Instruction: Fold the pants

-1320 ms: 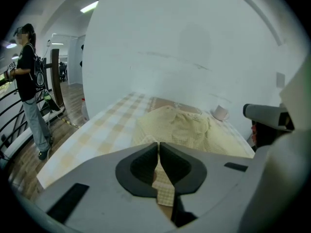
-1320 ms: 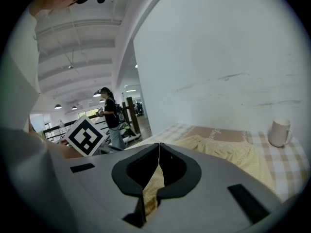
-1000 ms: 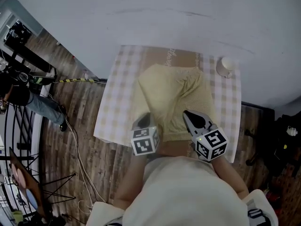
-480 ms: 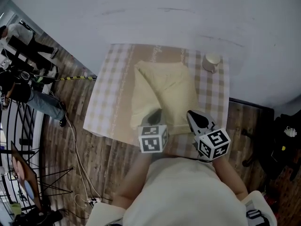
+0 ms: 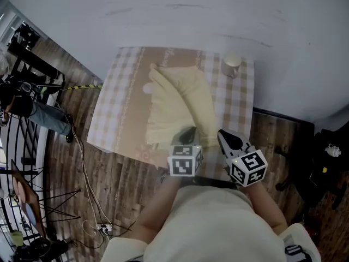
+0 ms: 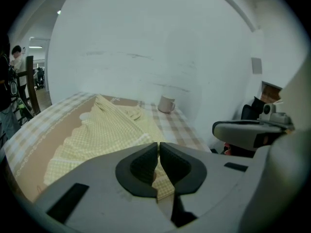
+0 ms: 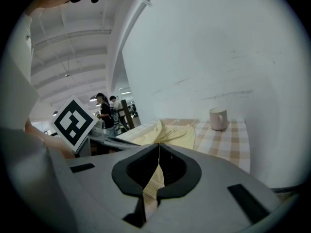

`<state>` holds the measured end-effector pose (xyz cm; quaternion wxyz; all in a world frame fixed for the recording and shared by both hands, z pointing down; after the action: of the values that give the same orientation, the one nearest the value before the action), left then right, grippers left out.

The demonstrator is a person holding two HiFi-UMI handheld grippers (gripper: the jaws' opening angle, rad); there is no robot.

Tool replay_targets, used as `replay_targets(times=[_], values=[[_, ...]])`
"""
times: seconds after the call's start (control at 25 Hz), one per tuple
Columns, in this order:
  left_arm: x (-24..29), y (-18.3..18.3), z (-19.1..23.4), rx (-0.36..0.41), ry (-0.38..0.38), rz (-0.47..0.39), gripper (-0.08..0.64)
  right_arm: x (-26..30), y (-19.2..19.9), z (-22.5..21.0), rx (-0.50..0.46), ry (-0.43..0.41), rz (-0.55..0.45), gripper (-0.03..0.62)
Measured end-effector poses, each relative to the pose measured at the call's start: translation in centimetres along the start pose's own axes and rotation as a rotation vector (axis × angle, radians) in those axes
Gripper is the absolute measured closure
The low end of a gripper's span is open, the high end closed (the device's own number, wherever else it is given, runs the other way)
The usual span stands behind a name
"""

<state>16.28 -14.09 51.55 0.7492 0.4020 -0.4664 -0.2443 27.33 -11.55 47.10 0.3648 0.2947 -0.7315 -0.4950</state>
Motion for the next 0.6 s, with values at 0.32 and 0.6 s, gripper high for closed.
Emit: replay_targets(times=[0.32, 0.6], values=[[1.2, 3.1, -5.0, 0.023, 0.092, 0.079, 0.545, -2.8, 1.3, -2.3, 0.024, 0.039, 0.018, 0.591], [2.1, 6.3, -8.0, 0.046, 0.172, 0.183, 0.545, -4.3, 2.6, -2.7, 0.043, 0.060, 0.040, 0.591]])
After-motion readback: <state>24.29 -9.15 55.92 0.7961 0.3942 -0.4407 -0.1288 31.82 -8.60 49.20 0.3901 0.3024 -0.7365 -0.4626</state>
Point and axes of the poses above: the fingertips, and each gripper's own axes: x forward along the fingers, z to its left, y out of its underside, the point moved 3 cm from there along -x, backward along the fingers, and after that the axes turned 8 degrees about -z, right-handed, at the moved point
